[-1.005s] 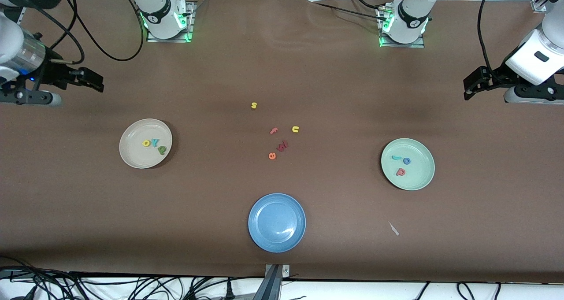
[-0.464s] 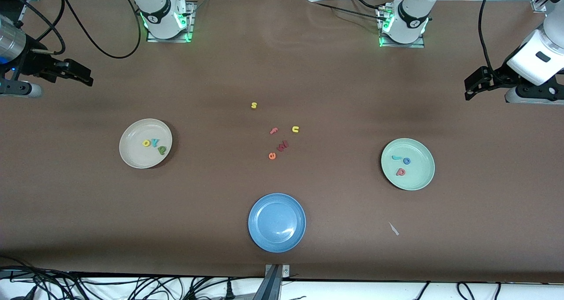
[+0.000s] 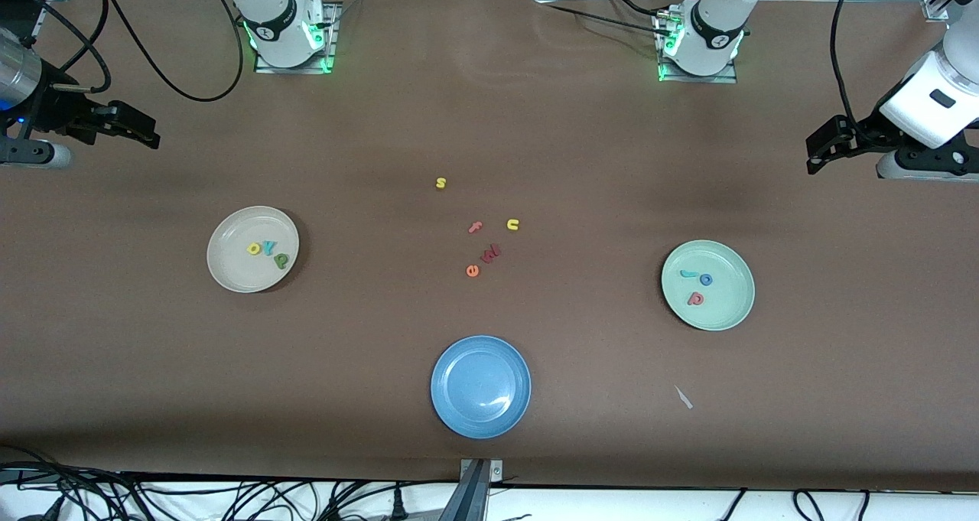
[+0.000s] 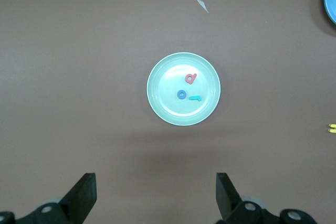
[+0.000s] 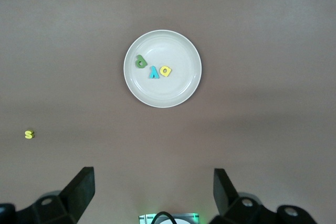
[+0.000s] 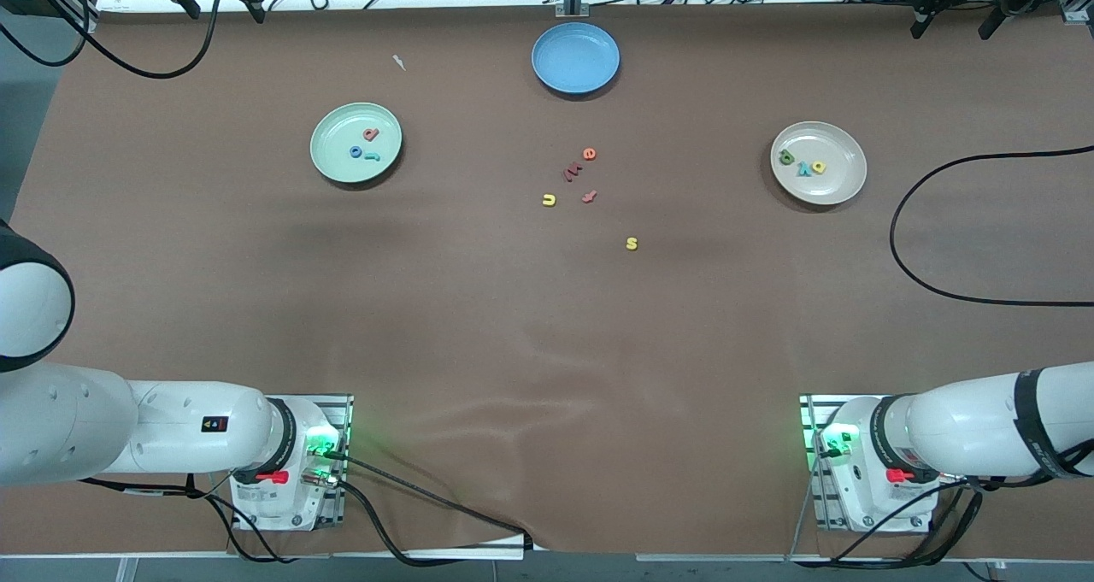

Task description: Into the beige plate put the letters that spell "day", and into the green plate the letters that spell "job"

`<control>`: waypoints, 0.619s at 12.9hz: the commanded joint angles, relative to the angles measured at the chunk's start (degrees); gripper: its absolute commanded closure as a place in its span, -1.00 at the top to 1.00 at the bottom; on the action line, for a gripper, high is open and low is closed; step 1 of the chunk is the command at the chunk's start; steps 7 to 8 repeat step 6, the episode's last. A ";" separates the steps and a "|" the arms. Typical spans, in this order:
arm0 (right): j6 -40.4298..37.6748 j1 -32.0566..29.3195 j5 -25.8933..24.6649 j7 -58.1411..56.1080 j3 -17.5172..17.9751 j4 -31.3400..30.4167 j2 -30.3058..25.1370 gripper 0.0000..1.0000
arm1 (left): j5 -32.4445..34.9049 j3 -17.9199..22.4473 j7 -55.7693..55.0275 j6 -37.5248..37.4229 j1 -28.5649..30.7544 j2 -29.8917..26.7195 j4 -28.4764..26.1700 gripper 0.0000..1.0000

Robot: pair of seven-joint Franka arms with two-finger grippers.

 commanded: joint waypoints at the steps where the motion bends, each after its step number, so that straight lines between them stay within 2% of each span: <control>1: -0.36 -1.03 1.03 -1.10 0.69 0.51 -0.11 1.00 | 1.20 -0.33 1.28 -0.23 0.25 -0.47 0.11 1.00; 8: -0.98 -1.03 1.12 -0.66 0.87 1.65 0.51 1.00 | 1.11 -0.24 1.28 -0.23 0.25 -0.47 0.11 1.00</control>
